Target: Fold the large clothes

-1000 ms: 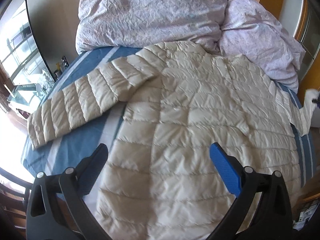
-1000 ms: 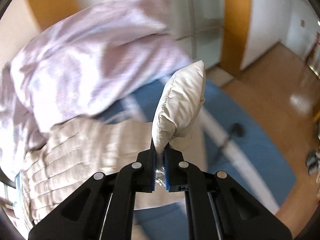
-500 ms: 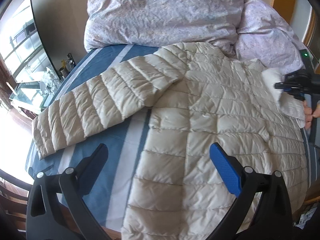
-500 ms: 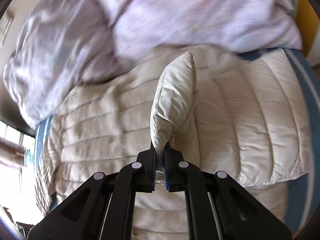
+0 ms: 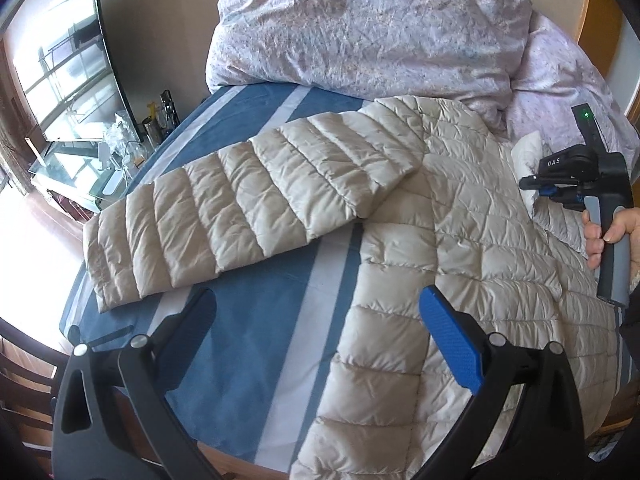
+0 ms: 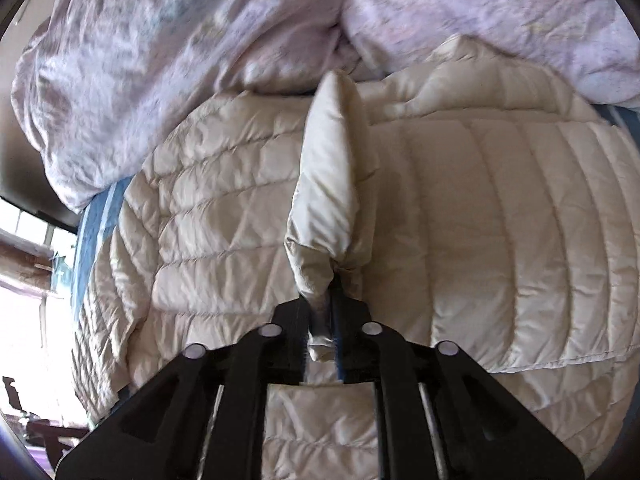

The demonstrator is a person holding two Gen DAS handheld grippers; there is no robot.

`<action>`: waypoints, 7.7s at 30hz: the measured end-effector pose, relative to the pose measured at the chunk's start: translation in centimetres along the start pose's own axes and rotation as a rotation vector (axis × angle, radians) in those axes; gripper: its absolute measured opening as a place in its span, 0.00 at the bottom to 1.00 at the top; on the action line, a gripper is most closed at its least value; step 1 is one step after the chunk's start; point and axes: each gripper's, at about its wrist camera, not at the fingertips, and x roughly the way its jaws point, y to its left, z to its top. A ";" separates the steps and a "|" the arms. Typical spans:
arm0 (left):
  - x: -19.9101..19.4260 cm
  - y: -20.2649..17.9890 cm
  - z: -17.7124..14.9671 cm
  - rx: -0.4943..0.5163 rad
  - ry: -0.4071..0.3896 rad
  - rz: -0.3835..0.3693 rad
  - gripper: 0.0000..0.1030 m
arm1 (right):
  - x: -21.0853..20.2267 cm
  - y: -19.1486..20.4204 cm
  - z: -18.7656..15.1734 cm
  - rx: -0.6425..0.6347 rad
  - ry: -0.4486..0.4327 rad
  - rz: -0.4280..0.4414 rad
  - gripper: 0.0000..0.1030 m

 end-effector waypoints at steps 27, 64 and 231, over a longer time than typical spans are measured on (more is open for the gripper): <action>2.3 2.5 1.8 -0.037 0.016 0.045 0.98 | 0.6 -4.9 -0.2 0.077 -0.130 -0.295 0.73; 6.0 24.6 0.4 -0.628 0.108 0.095 0.90 | 4.1 -3.8 -2.4 0.020 -0.184 -0.363 0.93; 1.1 0.5 -12.0 0.058 0.333 -0.245 0.48 | -14.7 -33.7 -29.4 0.198 0.264 0.199 0.58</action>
